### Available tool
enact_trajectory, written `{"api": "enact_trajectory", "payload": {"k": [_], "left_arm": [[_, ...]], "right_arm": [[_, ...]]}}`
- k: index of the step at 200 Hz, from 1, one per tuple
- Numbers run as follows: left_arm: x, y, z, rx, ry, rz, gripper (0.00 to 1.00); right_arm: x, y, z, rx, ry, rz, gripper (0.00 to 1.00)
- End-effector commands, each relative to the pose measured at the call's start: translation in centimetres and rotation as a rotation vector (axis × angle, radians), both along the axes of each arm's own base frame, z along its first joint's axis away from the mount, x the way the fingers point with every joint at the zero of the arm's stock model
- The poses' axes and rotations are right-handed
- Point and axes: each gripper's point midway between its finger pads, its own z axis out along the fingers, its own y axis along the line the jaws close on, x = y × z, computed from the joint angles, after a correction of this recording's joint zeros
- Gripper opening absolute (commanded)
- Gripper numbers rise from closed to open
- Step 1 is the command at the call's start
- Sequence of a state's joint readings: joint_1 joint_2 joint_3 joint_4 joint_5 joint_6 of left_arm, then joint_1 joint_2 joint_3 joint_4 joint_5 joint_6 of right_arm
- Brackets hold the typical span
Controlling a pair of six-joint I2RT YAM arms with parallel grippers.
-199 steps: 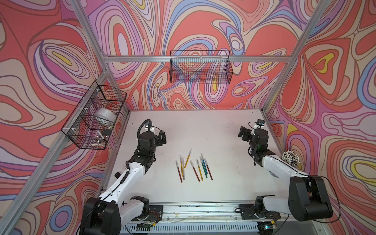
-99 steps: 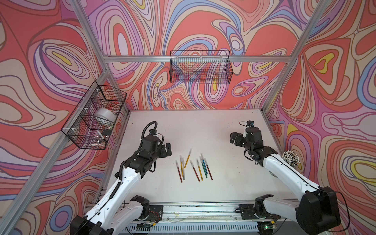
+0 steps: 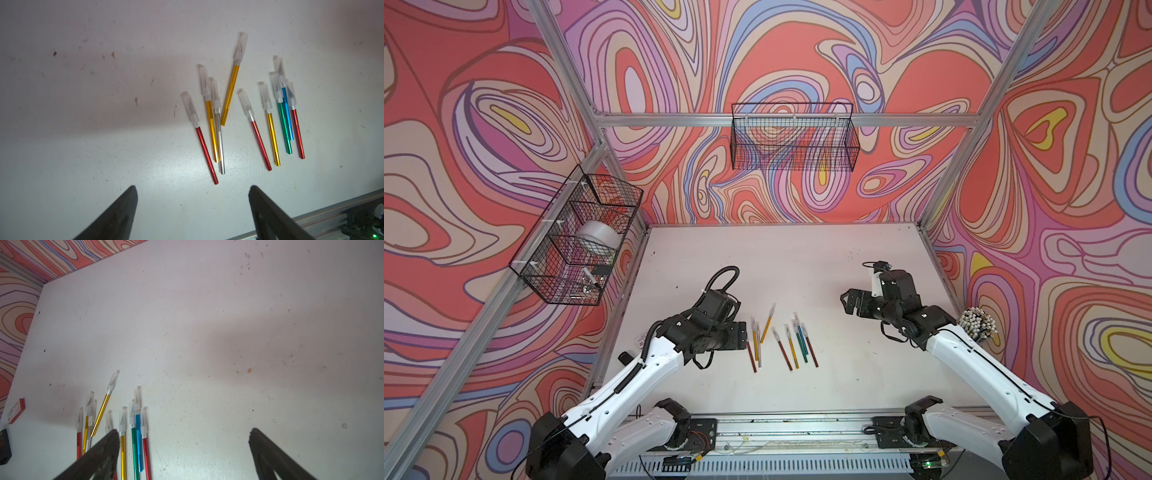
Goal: Remove protective caps from carving knives
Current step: Pick up the carving knife from the center of the board.
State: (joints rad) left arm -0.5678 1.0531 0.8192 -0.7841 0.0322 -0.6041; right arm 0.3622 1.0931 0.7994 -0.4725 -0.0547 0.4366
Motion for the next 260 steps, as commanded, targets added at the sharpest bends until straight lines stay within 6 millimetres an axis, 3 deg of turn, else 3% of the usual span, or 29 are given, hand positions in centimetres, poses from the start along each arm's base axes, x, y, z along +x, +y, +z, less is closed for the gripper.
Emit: {"api": "enact_trajectory", "payload": {"k": [1,70,136,260], "left_arm": [[-1.2,0.2,-0.7,-0.02,0.087,0.074,0.68],[-1.4,-1.0,-3.3,-0.086,0.179,0.176,0.54],[-1.0,-2.7,-5.5,-0.085,0.227,0.182,0.43],[-0.4,-4.0,-8.1,-0.012,0.264,0.181,0.27]], "right_arm": [[-1.2,0.9,-0.9,0.031,0.039,0.019,0.98],[-1.6,3.3,-1.9,0.062,0.045,0.08,0.98],[-1.7,3.9,-2.6,0.061,0.066,0.081,0.98],[-1.9,4.1,-2.6,0.058,0.069,0.087,0.98]]}}
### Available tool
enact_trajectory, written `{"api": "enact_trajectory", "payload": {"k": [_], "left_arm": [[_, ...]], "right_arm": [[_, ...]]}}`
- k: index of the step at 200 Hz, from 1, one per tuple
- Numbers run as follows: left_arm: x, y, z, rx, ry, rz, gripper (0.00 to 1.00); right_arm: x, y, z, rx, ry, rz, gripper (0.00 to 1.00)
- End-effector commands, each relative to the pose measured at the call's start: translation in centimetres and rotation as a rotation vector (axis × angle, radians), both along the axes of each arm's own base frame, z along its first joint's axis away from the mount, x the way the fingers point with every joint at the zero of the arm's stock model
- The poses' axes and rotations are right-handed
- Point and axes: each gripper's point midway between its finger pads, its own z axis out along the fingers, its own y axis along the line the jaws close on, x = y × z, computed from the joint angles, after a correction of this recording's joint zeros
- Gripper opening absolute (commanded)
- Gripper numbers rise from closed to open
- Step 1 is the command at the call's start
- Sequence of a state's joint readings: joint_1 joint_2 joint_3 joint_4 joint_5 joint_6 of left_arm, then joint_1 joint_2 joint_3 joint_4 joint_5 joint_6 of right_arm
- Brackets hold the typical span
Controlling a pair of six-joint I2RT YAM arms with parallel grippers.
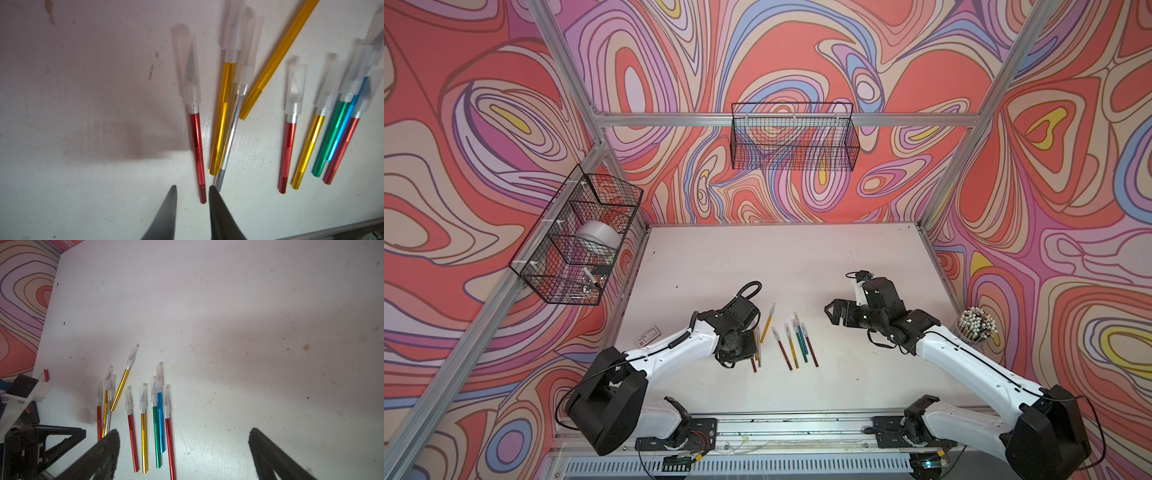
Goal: Remove protective caps from carving knives
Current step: Pick up the carving knife from the center of the board.
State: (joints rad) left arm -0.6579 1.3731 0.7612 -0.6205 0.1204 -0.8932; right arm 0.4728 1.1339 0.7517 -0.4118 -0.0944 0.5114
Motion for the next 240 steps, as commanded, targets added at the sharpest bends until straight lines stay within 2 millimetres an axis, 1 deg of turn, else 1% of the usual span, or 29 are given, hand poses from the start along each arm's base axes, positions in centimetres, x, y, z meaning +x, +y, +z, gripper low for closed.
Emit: {"api": "enact_trajectory", "payload": {"k": [1,78,156,171,210,240], "left_arm": [[0.8,-0.2,0.0,0.015,-0.023,0.028,0.27],[1.2,-0.9,-1.1,0.026,-0.006,0.025,0.23],[1.2,-1.1,-2.1,0.043,0.021,0.016,0.21],[1.2,-1.0,-2.2,0.058,0.026,0.013,0.19],[0.5,0.3,-2.7,0.146,0.063,-0.006,0.17],[0.2,1.0,-3.1,0.191,0.079,-0.021,0.15]], "right_arm": [[-0.2,0.1,-0.4,-0.003,0.004,0.001,0.98],[-0.4,0.0,-0.7,-0.004,0.006,0.0,0.98],[-0.8,-0.2,-1.1,-0.011,0.012,-0.002,0.98],[-0.8,-0.3,-1.2,-0.013,0.013,-0.004,0.98],[-0.9,-0.3,-1.1,-0.012,0.01,-0.004,0.98],[-1.0,-0.4,-1.0,-0.011,0.008,-0.005,0.98]]}}
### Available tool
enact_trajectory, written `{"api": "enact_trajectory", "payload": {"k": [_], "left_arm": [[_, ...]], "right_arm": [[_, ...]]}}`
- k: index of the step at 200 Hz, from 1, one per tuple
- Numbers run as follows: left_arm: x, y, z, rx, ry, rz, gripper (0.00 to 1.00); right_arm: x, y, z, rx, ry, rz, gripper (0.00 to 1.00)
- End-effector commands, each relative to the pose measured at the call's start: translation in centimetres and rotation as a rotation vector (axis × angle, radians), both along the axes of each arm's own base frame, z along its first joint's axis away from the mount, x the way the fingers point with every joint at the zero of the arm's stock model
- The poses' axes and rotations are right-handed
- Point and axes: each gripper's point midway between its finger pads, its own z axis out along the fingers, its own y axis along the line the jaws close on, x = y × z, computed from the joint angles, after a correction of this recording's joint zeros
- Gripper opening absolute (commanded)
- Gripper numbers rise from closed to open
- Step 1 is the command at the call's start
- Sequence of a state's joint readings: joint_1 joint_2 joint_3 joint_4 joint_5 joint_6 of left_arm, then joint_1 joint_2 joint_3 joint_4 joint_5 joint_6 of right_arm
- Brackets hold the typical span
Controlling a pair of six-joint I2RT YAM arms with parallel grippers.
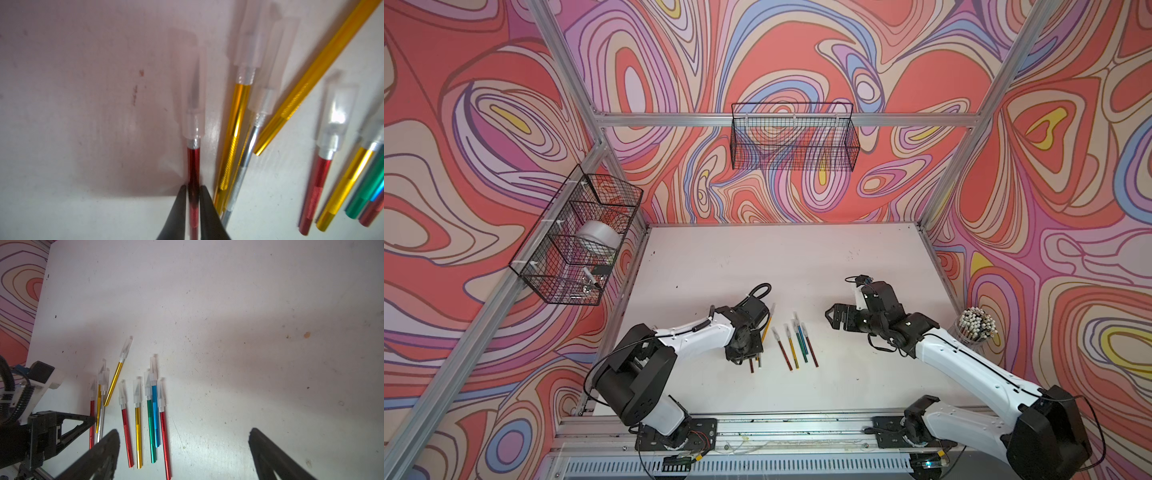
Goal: Remove protective caps from carving knives
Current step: Pick up the carving knife from the center of the board.
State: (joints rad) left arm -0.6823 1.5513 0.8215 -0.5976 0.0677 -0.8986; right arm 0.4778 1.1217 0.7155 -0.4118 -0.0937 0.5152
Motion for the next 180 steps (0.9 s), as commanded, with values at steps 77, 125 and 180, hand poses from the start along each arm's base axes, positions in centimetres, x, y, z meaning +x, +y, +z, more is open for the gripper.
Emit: {"api": "enact_trajectory", "payload": {"k": [77,125,180], "left_arm": [[-1.1,2.1,-1.0,0.15,0.041,-0.035,0.13],[-0.2,1.4,0.7,0.109,-0.028,-0.071,0.08],[0.6,-1.0,4.9,-0.031,-0.131,-0.193,0.09]], "right_arm": [[-0.2,-0.2,0.5,0.004,-0.024,-0.007,0.98],[-0.4,1.5,1.3,0.108,-0.017,0.028,0.98],[-0.6,4.4,3.1,0.332,0.038,0.047,0.91]]}}
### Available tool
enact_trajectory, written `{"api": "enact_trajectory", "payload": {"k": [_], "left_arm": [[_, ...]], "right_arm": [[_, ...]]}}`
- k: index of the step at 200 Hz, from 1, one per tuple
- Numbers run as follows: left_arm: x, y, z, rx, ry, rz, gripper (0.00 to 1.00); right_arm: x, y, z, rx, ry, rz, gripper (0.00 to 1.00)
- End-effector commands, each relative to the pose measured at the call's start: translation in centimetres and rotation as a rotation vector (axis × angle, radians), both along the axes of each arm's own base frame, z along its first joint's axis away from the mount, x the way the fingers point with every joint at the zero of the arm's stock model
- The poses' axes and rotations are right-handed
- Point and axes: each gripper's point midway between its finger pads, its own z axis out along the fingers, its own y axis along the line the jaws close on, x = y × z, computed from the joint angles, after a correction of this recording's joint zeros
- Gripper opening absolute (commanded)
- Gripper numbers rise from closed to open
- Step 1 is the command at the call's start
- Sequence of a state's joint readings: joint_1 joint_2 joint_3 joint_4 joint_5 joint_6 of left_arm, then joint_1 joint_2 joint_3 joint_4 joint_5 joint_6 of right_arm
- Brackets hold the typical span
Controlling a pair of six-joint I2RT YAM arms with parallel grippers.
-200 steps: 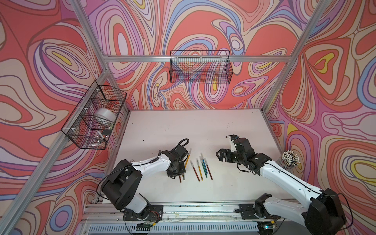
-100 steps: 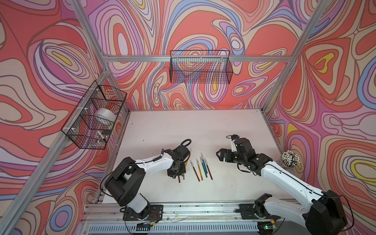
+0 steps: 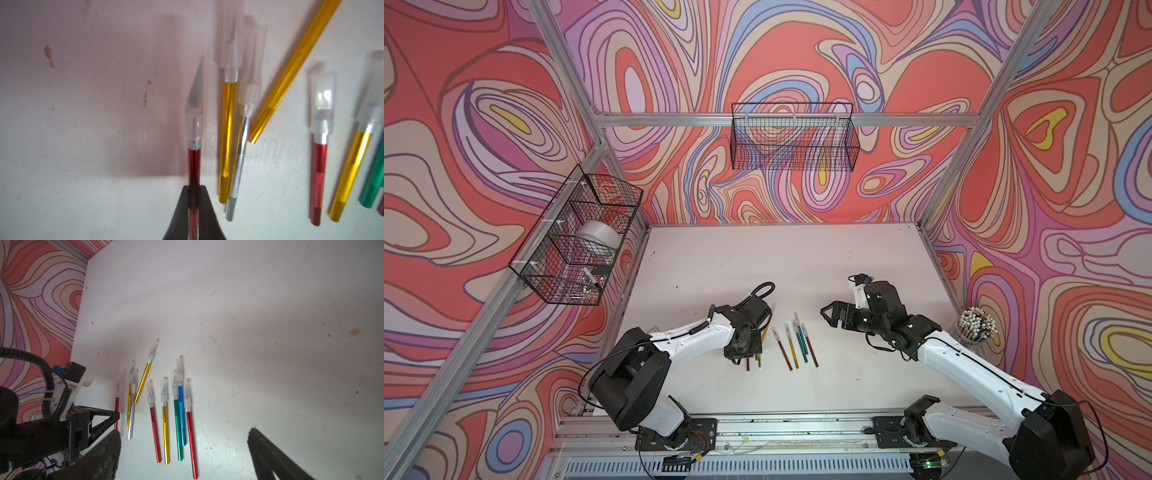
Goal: Remove protective caps from carving knives
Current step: Pick up the carving knife from the center of the board.
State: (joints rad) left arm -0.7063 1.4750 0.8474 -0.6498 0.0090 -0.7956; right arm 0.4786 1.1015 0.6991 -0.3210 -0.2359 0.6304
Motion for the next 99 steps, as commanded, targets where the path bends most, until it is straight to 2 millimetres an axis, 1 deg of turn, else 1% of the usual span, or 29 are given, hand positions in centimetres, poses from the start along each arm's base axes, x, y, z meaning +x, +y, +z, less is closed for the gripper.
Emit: {"api": "enact_trajectory", "payload": {"k": [1,24,47,79,99], "left_arm": [[0.2,-1.1,2.5,-0.059,-0.041,-0.084,0.09],[0.3,-2.8,4.4,-0.161,-0.08,-0.16,0.09],[-0.2,-5.5,6.1,-0.318,-0.114,-0.27,0.08],[-0.8,-8.4,7.9,-0.503,-0.14,-0.359,0.08],[-1.1,-9.5,8.7,-0.579,-0.153,-0.39,0.08]], "right_arm": [[-0.2,2.0,1.3,0.141,0.023,0.026,0.91],[-0.2,3.0,2.0,0.212,0.049,0.037,0.84],[-0.1,3.9,2.7,0.27,0.059,0.056,0.76],[0.2,4.7,3.4,0.304,0.072,0.078,0.69],[0.4,4.9,3.6,0.31,0.074,0.081,0.68]]}}
